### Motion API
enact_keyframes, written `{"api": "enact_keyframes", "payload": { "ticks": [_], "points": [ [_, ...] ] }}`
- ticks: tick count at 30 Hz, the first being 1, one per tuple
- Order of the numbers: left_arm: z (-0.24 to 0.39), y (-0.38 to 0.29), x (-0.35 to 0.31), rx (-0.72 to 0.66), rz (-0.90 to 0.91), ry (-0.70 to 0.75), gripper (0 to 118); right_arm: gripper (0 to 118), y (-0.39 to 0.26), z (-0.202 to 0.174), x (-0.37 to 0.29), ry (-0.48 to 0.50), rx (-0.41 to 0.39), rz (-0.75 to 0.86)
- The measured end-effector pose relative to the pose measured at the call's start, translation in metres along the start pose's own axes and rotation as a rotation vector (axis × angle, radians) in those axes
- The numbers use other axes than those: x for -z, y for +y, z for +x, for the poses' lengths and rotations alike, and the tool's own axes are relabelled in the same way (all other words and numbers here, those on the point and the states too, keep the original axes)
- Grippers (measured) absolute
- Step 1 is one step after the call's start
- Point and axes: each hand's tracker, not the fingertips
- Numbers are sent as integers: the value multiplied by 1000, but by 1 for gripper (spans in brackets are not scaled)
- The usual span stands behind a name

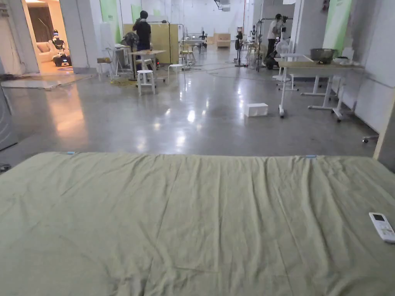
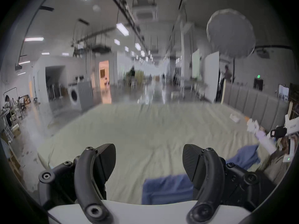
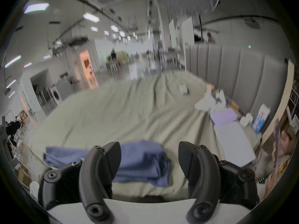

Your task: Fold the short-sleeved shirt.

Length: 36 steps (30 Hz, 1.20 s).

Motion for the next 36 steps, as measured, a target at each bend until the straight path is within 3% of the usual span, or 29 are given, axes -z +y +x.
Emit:
{"api": "enact_keyframes", "payload": {
  "ticks": [4,9,10,13,15,16,19,26,29,36],
  "points": [
    [34,36,-37,9,204,-10,95,79,30,-42,-46,53,-26,278],
    [74,51,-56,23,271,15,90,74,46,-83,-67,109,-50,393],
    [77,52,-58,21,266,9,74,64,48,-88,-70,120,-74,413],
    [87,53,-57,27,236,-20,11,37,51,-105,-75,168,-165,440],
    [89,51,-58,35,230,-39,9,16,48,-116,-76,184,-182,428],
    [87,52,-57,34,214,-58,1,3,48,-120,-77,176,-199,426],
    [90,50,-59,18,217,-76,0,0,46,-130,-80,176,-235,455],
    [93,46,-62,22,227,-121,0,0,49,-133,-80,179,-208,438],
    [95,48,-62,45,212,-124,0,0,48,-130,-79,203,-161,430],
    [95,46,-59,47,174,-131,0,0,47,-129,-79,184,-180,418]
  ]
}}
